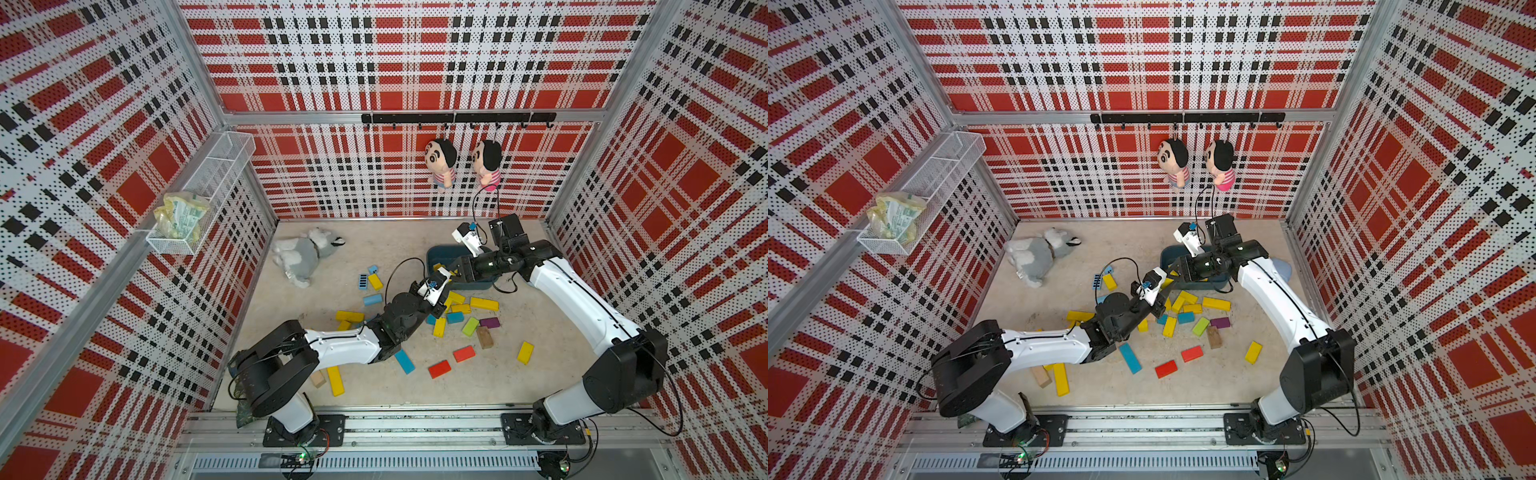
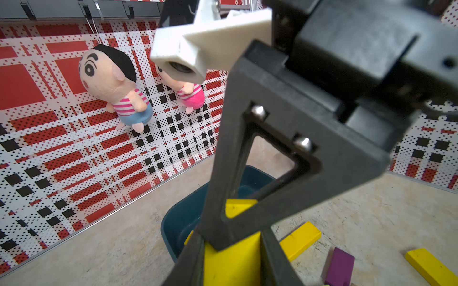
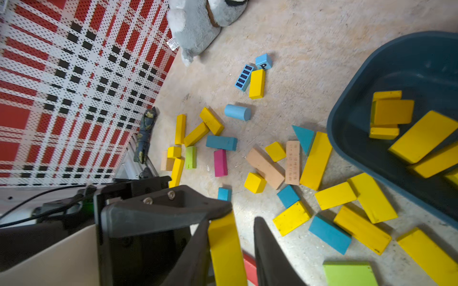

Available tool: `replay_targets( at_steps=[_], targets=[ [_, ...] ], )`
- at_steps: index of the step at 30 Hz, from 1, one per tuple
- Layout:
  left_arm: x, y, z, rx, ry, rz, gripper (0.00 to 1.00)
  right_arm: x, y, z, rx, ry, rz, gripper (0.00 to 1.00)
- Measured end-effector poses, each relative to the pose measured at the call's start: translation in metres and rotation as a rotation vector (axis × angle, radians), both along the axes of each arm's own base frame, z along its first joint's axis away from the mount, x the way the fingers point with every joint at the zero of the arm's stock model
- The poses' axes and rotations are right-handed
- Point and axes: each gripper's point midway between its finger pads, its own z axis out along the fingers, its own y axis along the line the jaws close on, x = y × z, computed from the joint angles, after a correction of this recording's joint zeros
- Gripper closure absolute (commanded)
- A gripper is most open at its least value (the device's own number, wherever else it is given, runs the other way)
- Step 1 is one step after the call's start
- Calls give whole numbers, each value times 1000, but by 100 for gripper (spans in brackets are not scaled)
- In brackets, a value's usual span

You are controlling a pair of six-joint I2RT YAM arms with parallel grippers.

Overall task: Pick out the yellow building blocks
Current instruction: Pick up the building block from the center of the board.

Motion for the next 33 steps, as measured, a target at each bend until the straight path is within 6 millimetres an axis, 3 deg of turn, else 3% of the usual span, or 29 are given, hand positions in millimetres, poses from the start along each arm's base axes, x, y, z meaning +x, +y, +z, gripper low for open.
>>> replay_targets(
  at_steps=[6, 7, 9, 12, 17, 22, 27, 33],
  targets=[
    [2, 1, -3, -14, 18, -34, 100, -2, 3, -4, 8, 13, 31, 89],
    [2, 1, -3, -17, 20, -38, 92, -2, 3, -4, 8, 11, 34, 91],
    [3, 1, -3, -22, 24, -47, 37, -2, 3, -4, 10, 11, 31, 96],
    [4, 3, -2, -34, 28, -41, 1, 4, 2, -3, 8, 10, -5, 100],
    [5, 18, -5, -33, 34, 21, 2, 32, -8, -6, -37, -41, -146, 100],
    [6, 51, 0, -64, 42, 145, 2, 74, -45, -29, -142, -30, -418, 100],
    [17, 109, 10, -199, 99, 361, 2, 118, -74, -69, -154, 56, -661, 100],
    [29, 201, 11, -402, 191, 603, 2, 157, -69, -112, -64, 147, -804, 100]
  ],
)
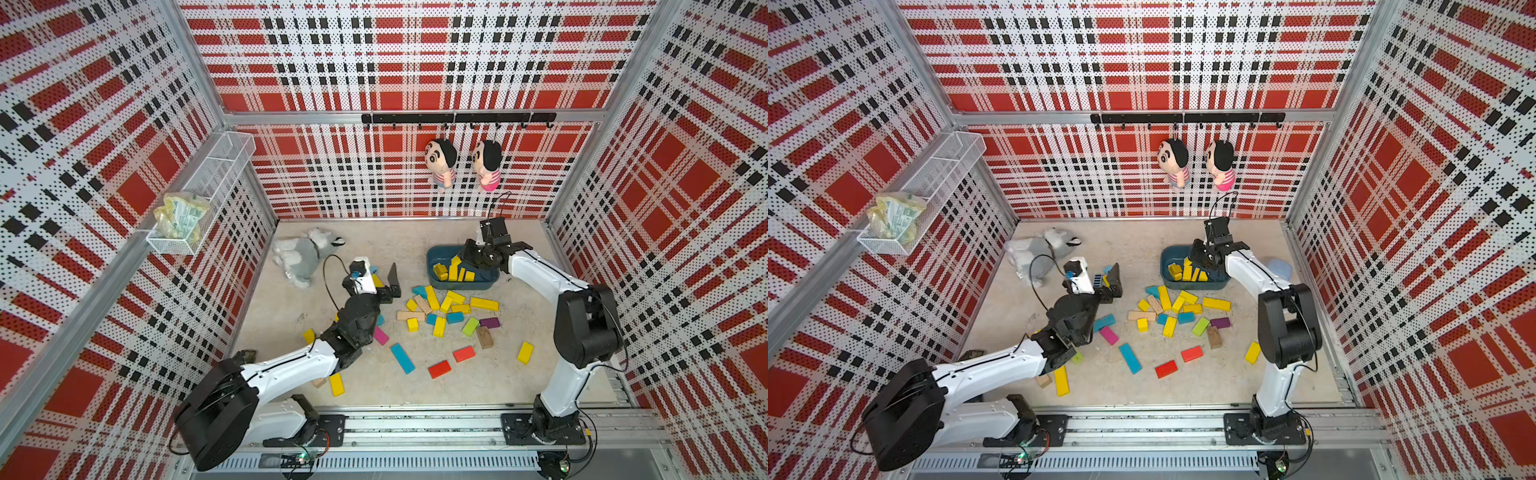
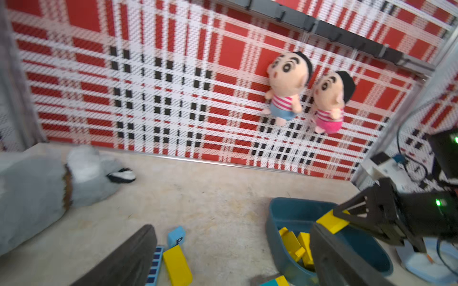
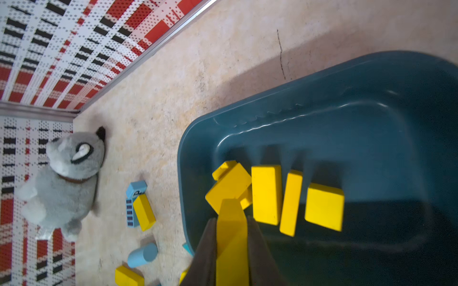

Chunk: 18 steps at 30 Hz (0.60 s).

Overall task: Pick out the yellow building blocks
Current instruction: Place the building block in the storage box.

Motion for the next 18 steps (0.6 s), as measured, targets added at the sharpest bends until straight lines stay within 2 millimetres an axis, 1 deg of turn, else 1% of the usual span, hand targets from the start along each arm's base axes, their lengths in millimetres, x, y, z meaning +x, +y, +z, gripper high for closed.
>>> replay_targets(
  at_steps=[2, 4, 6, 9, 12, 15, 18],
  targets=[
    [5, 25, -4, -55, 40, 65, 2, 10, 6, -13, 40, 20, -26, 100],
    [8, 50, -13, -97, 102, 137, 2, 21, 12, -23, 71, 31, -48, 100],
    [9, 69, -24, -119, 158, 194, 2, 28, 16, -30, 94, 38, -63, 100],
    [4, 92, -45, -151, 251, 264, 2, 35, 20, -36, 116, 45, -73, 98],
    [-1, 114, -68, -201, 354, 333, 2, 40, 22, -39, 119, 45, -74, 92],
    [-7, 141, -92, -253, 472, 420, 2, 46, 23, -44, 115, 47, -71, 82],
    [-16, 160, -116, -276, 582, 489, 2, 49, 23, -50, 98, 52, -66, 74]
  ],
)
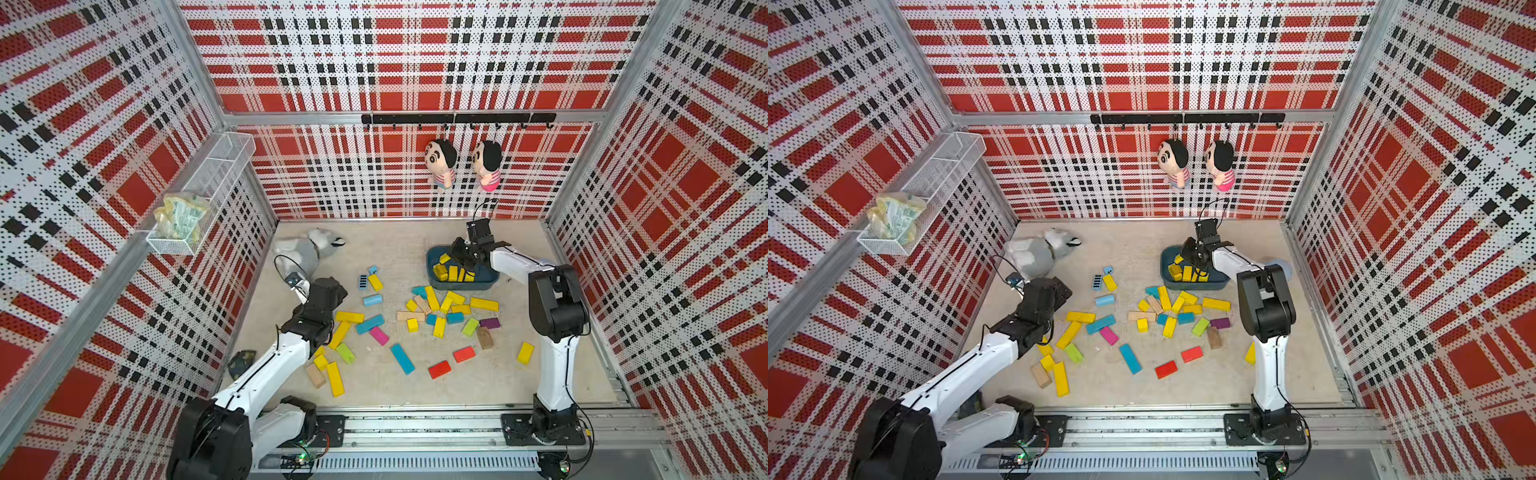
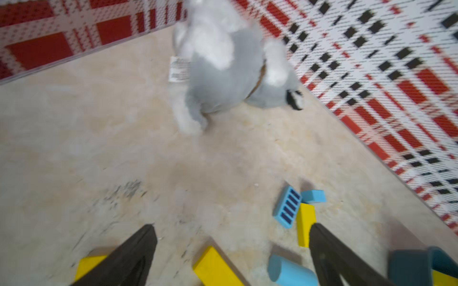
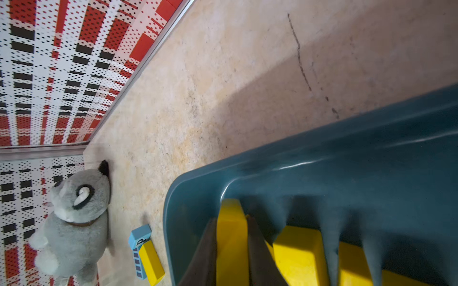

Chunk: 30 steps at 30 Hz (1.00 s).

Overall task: Pick out the yellow building blocks
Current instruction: Place the building block in the storage box.

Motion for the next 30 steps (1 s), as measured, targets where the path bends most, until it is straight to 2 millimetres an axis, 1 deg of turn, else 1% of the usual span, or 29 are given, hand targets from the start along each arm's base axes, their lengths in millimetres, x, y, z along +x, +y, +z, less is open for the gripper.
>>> replay_targets(
  at_steps=[4, 9, 12, 14, 16, 17, 20, 22, 24, 27, 30],
  targets=[
    [-18, 20, -28, -26, 133, 70, 2, -3, -5, -10, -43, 27, 5, 62],
    [-33, 36, -44, -48, 203, 128, 2, -7, -12, -16, -93, 43, 5, 49],
    [-39, 43, -52, -51, 239, 150, 2, -10, -18, -19, -133, 50, 4, 44],
    [-41, 46, -59, -45, 269, 161, 2, -16, -23, -17, -163, 52, 5, 42],
    [-45, 48, -72, -31, 323, 164, 0, -21, -29, -8, -193, 40, 4, 42],
    [-48, 48, -78, -22, 355, 164, 1, -24, -31, -2, -204, 29, 4, 41],
    [-56, 51, -96, 3, 439, 167, 7, -35, -41, 24, -234, -13, -6, 42],
    [-59, 52, -103, 17, 473, 166, 10, -44, -47, 41, -245, -44, -14, 42],
    [-61, 52, -107, 31, 499, 159, 16, -53, -52, 56, -250, -73, -25, 41],
    [-59, 52, -111, 44, 526, 144, 24, -66, -58, 67, -259, -91, -35, 41],
    [-57, 50, -116, 41, 542, 130, 30, -77, -63, 69, -269, -87, -41, 42]
  ],
)
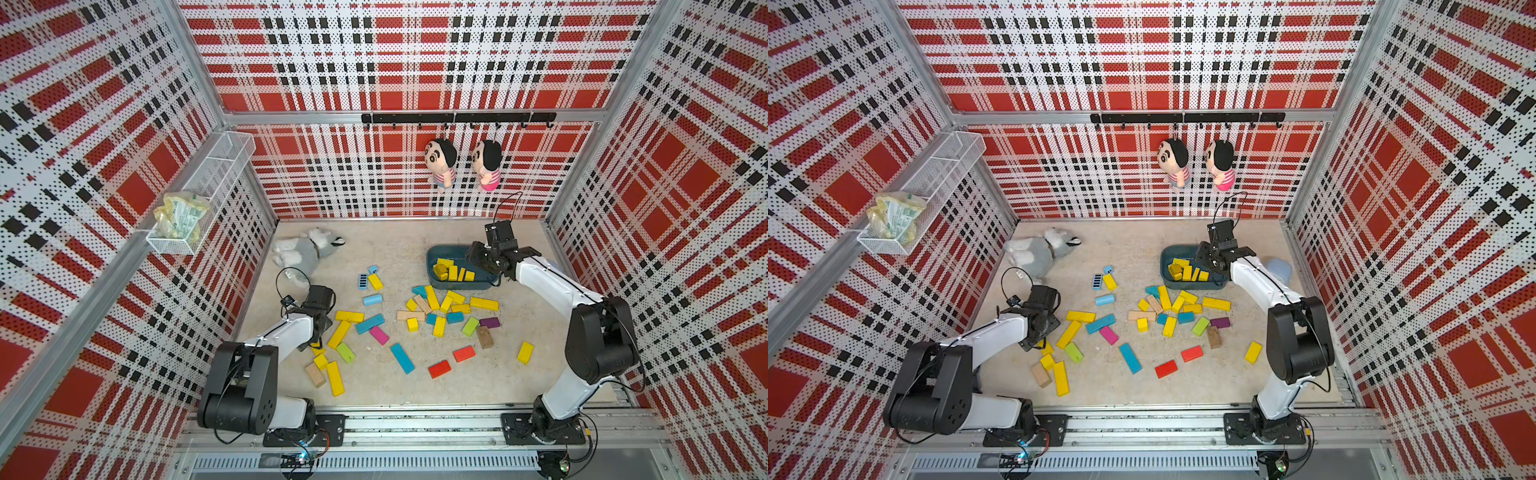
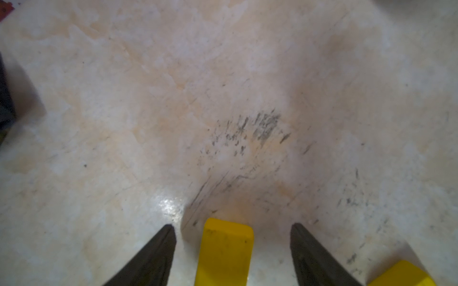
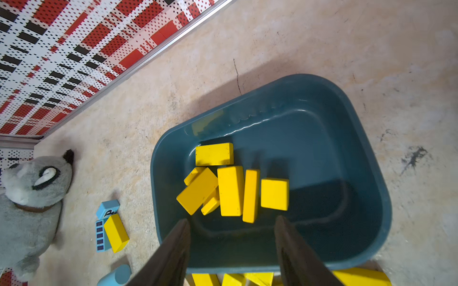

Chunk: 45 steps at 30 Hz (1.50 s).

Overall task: Pick out the yellow building blocks
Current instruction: Place the building block in the storage box, then pick up the building block from the center of the board.

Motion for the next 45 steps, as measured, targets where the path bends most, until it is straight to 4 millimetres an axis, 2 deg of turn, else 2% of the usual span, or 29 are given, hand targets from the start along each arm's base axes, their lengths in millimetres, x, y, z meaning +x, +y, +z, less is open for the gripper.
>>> replay_targets(
  at_steps=[6, 11, 16, 18, 24, 27, 29, 32, 34, 36, 40, 43, 45],
  targets=[
    [-1, -2, -6, -34, 11, -2, 36, -10, -2, 3, 1, 15, -2, 42],
    [-2, -2, -8, -37, 2, -2, 47, -15, -2, 21, 24, -14, -4, 43],
    [-4, -1, -7, -38, -14, -4, 56, -20, -1, 25, 40, -13, -3, 44],
    [-4, -3, -7, -45, -19, -15, 61, -23, -2, 22, 43, -3, -4, 44],
    [1, -14, -3, -97, -39, -73, 86, -31, -1, 16, 55, 19, 2, 44],
    [5, -22, 1, -127, -59, -105, 96, -32, 6, 19, 81, 21, 29, 44],
    [7, -27, 6, -143, -79, -127, 100, -30, 14, 29, 98, 3, 63, 44],
    [12, -37, 16, -165, -121, -159, 100, -26, 42, 57, 112, -60, 160, 44],
    [17, -49, 27, -185, -160, -194, 100, -26, 77, 80, 129, -121, 270, 44],
    [25, -68, 40, -210, -206, -246, 100, -34, 114, 92, 151, -165, 386, 44],
    [45, -127, 72, -284, -321, -396, 100, -71, 191, 85, 201, -172, 643, 44],
    [59, -169, 102, -347, -431, -481, 100, -104, 233, 72, 208, -162, 809, 43],
    [65, -192, 120, -386, -498, -520, 100, -125, 250, 65, 206, -157, 892, 43]
  ],
)
